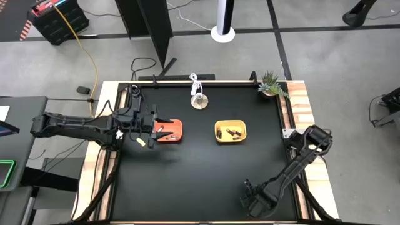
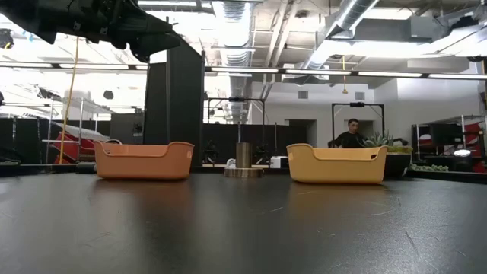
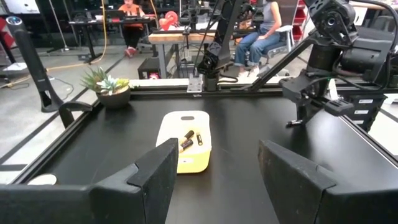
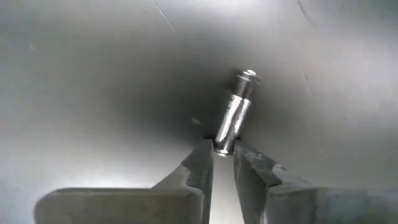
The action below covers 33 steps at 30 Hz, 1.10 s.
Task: Sort batteries
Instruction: Put the silver battery into the orange bin
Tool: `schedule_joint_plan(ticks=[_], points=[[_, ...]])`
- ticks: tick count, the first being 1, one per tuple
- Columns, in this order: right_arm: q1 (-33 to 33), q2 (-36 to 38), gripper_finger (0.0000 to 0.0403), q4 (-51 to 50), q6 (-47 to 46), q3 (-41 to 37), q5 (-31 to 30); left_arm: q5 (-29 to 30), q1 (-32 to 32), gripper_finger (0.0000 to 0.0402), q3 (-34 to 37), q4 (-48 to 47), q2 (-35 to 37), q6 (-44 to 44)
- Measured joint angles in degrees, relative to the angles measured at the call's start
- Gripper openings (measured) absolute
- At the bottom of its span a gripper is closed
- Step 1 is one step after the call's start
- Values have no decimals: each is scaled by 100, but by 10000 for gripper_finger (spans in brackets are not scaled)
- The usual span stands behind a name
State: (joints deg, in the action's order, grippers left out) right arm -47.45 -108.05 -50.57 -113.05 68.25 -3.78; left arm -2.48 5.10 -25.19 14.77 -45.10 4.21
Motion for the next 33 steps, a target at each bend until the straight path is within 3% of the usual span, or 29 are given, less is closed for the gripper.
schedule_joint_plan(ticks=[19,33], points=[[1453,-2,52,133,3234,-7,-86,-71,-53,217,-4,-601,-159,-246],[2513,-4,52,1064,5507,-15,-86,-182,-971,217,-391,440,-2472,-15]])
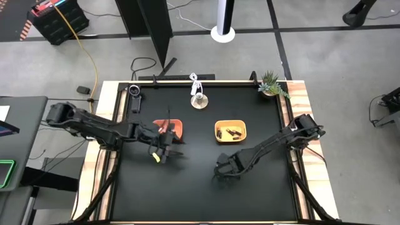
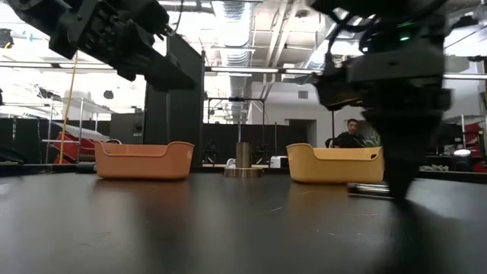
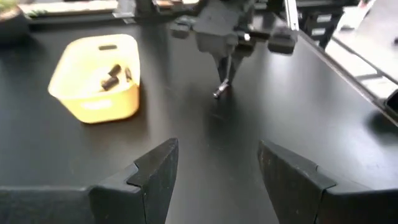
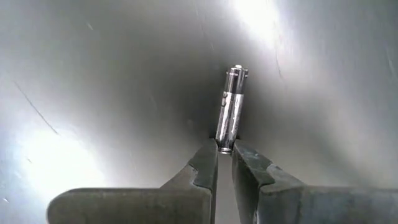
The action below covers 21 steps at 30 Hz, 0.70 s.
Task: Sort batteries
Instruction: Put the silver battery into the orange bin
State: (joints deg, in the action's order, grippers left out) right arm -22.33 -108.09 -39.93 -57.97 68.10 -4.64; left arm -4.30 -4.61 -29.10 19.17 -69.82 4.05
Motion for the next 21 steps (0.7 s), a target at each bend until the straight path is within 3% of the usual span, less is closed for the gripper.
schedule_joint_plan(ticks=[10,21], points=[[435,-9,51,770,1009,0,-127,182,-139,217,-278,124,-624,0],[804,-9,51,1484,1775,0,-20,515,-132,217,-278,-340,480,182]])
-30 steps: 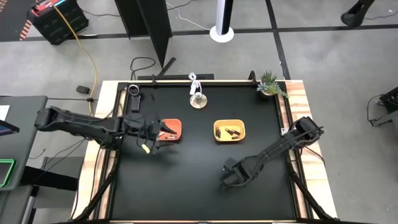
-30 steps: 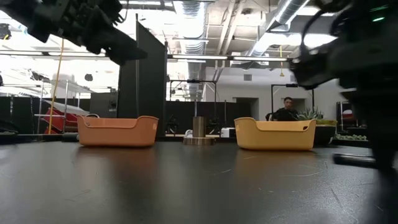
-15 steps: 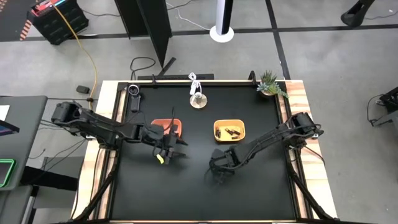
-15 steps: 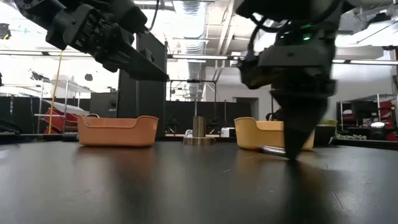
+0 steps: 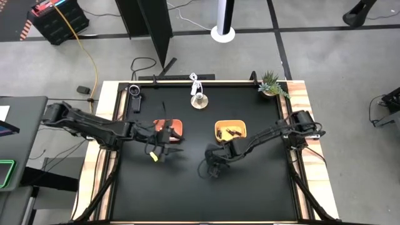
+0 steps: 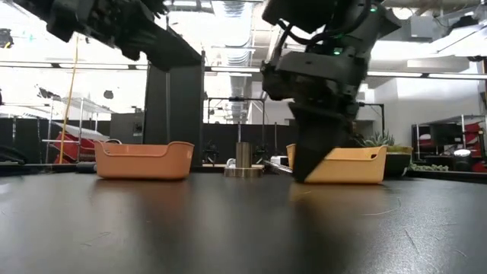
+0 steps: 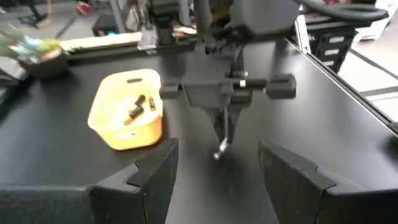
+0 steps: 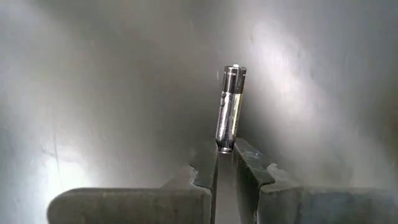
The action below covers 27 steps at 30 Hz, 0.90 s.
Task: Sort batteries
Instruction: Put the silver battery into the orange bin
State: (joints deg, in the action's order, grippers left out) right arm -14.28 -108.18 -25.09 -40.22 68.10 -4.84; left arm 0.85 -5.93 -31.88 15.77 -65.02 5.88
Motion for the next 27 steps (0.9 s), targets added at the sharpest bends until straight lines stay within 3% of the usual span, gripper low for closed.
schedule_joint_plan(ticks=[11,22,27], points=[[366,0,51,1338,781,7,26,548,0,217,0,-1147,1438,102],[1270,2,52,3324,1792,15,15,982,2,217,0,-1910,2171,198],[1622,2,52,3422,2076,289,20,1039,4,217,0,-2227,2414,92]])
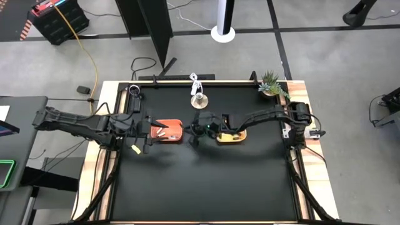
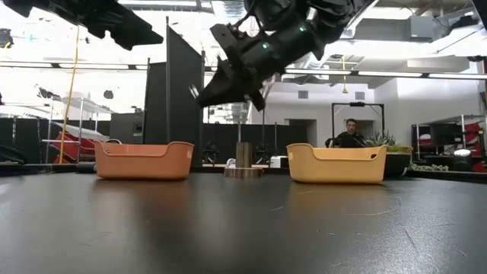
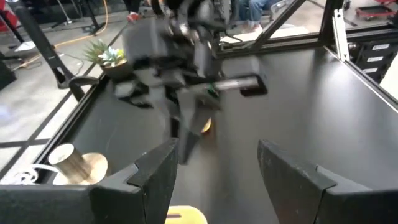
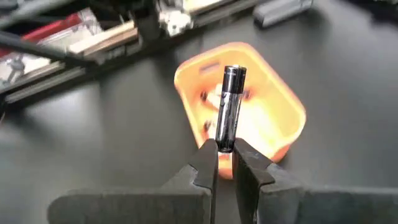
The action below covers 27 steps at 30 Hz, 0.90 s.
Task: Sort batteries
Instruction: Put the silver battery into the orange bin
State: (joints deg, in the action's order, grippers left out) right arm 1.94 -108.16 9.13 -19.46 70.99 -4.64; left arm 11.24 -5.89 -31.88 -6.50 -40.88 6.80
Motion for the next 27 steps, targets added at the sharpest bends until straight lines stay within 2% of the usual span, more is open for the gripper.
schedule_joint_plan(ticks=[7,11,17,22,24,27], points=[[52,7,52,19,210,292,4,257,0,217,162,-21,251,-12],[52,-216,52,427,240,320,4,298,0,217,184,26,432,-26],[54,-1202,52,678,224,1082,5,306,-1,217,181,23,673,-117],[85,-1698,53,271,429,1750,24,313,-2,217,185,-222,812,-201],[88,-1806,62,181,453,1905,24,316,-4,217,181,-197,846,-213],[123,-1797,98,25,452,2004,24,398,-2,217,184,-280,861,-250]])
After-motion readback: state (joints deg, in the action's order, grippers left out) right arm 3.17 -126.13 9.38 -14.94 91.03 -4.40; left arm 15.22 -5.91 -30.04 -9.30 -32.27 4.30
